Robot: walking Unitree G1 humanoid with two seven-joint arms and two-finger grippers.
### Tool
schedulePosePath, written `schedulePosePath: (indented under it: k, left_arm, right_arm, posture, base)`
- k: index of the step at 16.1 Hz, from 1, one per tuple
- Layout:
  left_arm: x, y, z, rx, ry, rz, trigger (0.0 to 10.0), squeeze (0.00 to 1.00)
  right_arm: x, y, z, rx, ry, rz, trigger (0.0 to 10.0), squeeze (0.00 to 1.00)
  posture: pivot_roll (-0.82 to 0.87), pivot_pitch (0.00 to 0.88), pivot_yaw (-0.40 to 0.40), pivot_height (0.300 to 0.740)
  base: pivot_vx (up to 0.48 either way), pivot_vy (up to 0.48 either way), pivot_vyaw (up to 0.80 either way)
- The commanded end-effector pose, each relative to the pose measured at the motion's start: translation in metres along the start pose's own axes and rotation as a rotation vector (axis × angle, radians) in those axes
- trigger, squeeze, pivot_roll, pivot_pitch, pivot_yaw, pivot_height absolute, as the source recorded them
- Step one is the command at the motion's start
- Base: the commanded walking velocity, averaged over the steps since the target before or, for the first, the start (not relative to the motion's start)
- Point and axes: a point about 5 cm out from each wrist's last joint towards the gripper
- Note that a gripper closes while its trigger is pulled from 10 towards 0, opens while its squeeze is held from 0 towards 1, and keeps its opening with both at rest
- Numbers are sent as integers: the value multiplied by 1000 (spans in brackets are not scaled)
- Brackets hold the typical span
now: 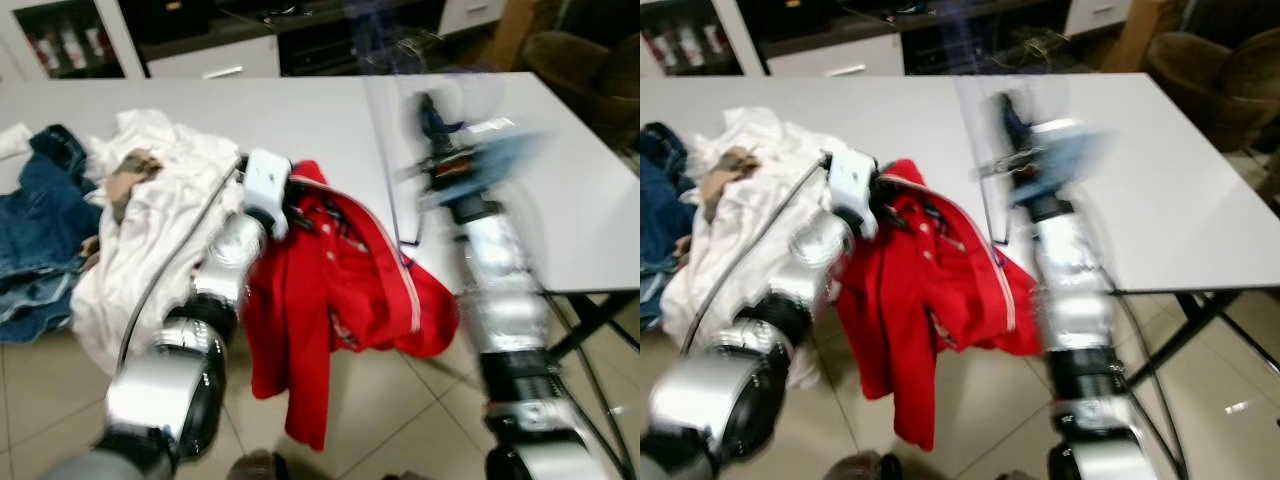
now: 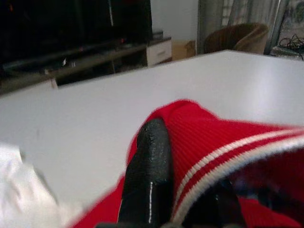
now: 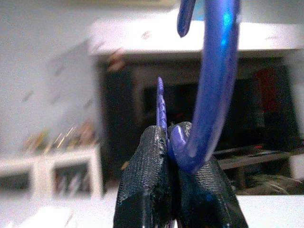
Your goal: Hang hanger
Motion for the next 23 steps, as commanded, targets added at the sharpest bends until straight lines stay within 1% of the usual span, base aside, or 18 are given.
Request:
schedulePosePath:
  k: [1,3,4,5,7,8,9,10,11,12,13,14,15,17,18,20,22,23]
  left_arm:
    - [1,1,4,-5,14,-9,10000,0]
    - [1,1,4,-7,11,-7,10000,0]
    - [0,1,3,-7,9,-6,10000,0]
    - [0,3,0,-10,-3,-14,10000,0]
    - [1,3,0,-15,-5,-17,10000,0]
    - [3,2,1,-49,-10,-30,10000,0]
    - [6,0,2,-55,-11,-34,10000,0]
    - [7,-1,3,-48,-10,-30,10000,0]
    - [8,-3,3,-48,-10,-26,10000,0]
    - [9,-4,3,-48,-10,-25,10000,0]
    - [10,-4,3,-43,-9,-23,10000,0]
    - [10,-5,3,-40,-9,-23,10000,0]
    - [11,-5,4,-40,-11,-25,10000,0]
    - [12,-3,4,-43,-23,-44,10000,0]
    - [13,-2,4,-52,-30,-61,10000,0]
    - [18,0,6,-84,-40,-93,10000,0]
    - [27,-2,8,-101,-32,-119,10000,0]
    - [29,-3,9,-106,-30,-123,10000,0]
  right_arm:
    - [3,11,-7,-26,-38,-40,10000,0]
    - [0,27,-15,-5,-70,-108,10000,0]
    - [-1,30,-16,-1,-76,-122,10000,0]
    - [0,48,-23,22,-91,-155,10000,0]
    - [5,57,-29,46,-99,-154,10000,0]
    - [16,71,-40,146,-114,-140,10000,0]
    - [25,76,-44,328,-78,-84,10000,0]
    - [34,74,-48,445,-56,-14,10000,0]
    - [49,72,-60,473,-90,51,10000,0]
    - [62,72,-66,501,-104,96,10000,0]
    - [77,71,-69,522,-110,142,10000,0]
    - [96,68,-70,518,-104,210,10000,0]
    - [112,63,-64,511,-61,278,10000,0]
    - [129,52,-48,477,33,358,10000,0]
    - [134,48,-41,457,62,377,10000,0]
    - [140,41,-31,418,74,387,10000,0]
    - [153,27,-13,369,107,427,10000,0]
    - [156,23,-9,363,114,435,10000,0]
  posture:
    - [-18,0,36,740]
    - [-24,0,41,740]
    - [-27,0,42,740]
    - [-29,0,44,740]
    - [-29,0,44,740]
    - [-34,0,45,740]
    - [-38,0,46,740]
    - [-38,0,46,740]
    - [-44,0,46,740]
    - [-46,0,45,740]
    - [-50,0,46,740]
    - [-57,0,49,740]
    - [-66,1,57,740]
    - [-75,0,66,740]
    - [-77,1,70,740]
    - [-76,0,72,740]
    - [-72,0,72,740]
    - [-72,0,72,740]
  base:
    - [0,0,0]
    - [0,0,0]
    - [0,0,0]
    - [0,0,0]
    - [0,0,0]
    - [0,0,0]
    - [0,0,0]
    - [0,0,0]
    - [0,0,0]
    - [0,0,0]
    - [0,0,0]
    - [0,0,0]
    - [0,0,0]
    - [0,0,0]
    - [0,0,0]
    - [0,0,0]
    - [0,0,0]
    - [0,0,0]
Point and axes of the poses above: a point about 5 cm out from each wrist's last joint towards the gripper, its own x axis pointing back from the gripper into the wrist, its own y axis along the axis of the wrist's last joint, z = x × y, and after that the axes turned 14 degrees about -x, right-handed
